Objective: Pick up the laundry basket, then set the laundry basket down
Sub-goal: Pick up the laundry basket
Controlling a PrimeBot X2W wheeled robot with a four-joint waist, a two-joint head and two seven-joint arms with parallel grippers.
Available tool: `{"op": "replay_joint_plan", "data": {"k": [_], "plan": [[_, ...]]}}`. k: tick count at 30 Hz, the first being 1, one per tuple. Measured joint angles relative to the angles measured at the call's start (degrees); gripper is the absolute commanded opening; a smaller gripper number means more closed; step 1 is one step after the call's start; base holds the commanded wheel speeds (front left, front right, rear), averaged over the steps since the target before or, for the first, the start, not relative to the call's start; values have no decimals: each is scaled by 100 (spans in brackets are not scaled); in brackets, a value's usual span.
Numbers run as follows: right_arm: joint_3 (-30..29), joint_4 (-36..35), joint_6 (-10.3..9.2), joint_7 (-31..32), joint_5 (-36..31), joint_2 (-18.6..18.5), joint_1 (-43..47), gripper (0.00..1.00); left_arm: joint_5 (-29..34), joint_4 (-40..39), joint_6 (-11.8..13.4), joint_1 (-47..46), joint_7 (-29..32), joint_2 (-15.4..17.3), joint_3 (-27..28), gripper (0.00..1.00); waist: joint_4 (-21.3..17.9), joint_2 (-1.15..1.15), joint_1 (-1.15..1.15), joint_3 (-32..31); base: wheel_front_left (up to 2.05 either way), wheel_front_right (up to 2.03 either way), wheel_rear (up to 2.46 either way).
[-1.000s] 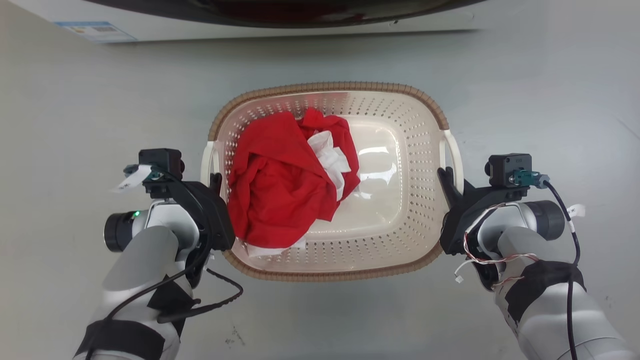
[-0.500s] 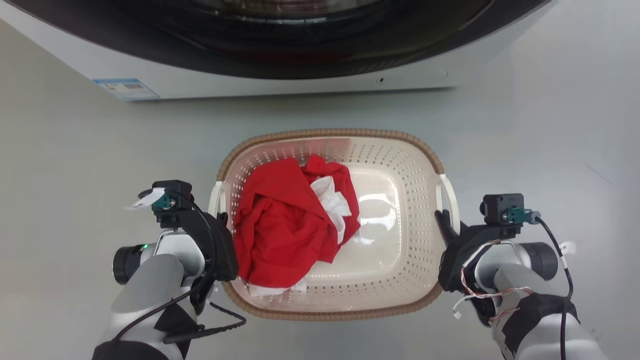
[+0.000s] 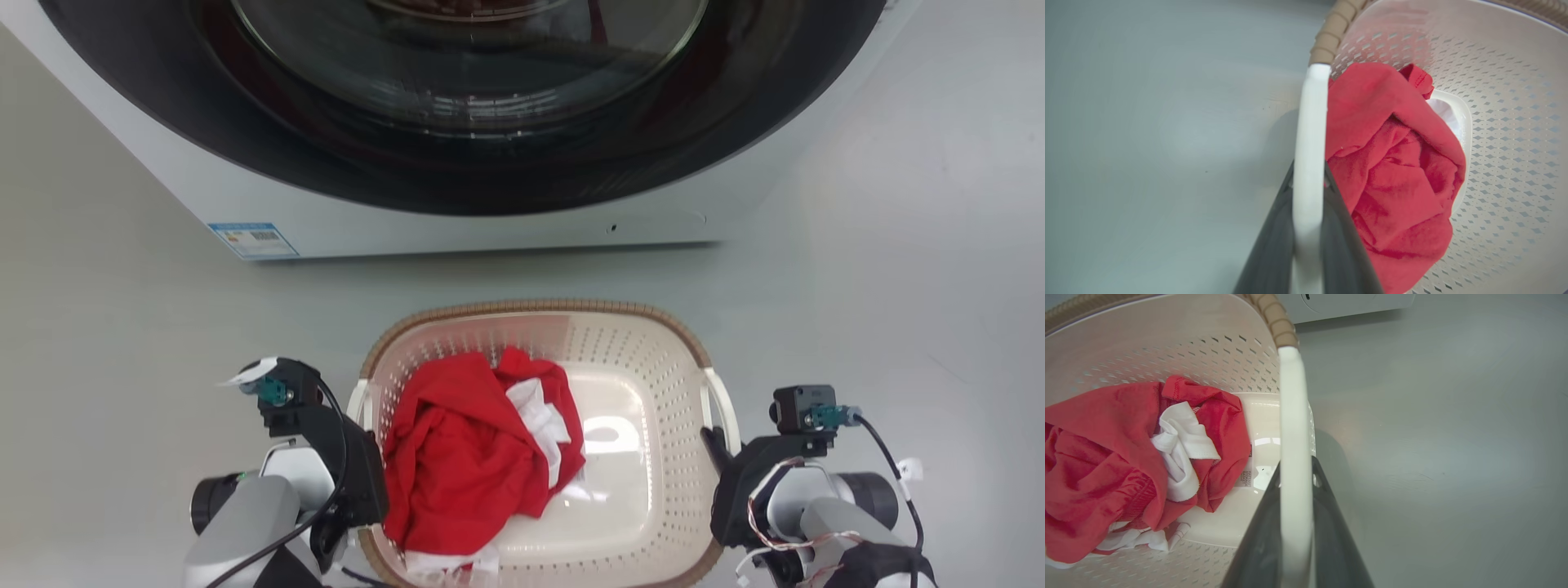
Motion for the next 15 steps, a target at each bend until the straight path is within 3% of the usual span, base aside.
{"op": "replay_joint_plan", "data": {"k": [15], "plan": [[286,44,0,516,550,22,744,0,-124,35,-1,746,495,-8,-1,0,-5,0,-1,-1055,0,0,0]]}}
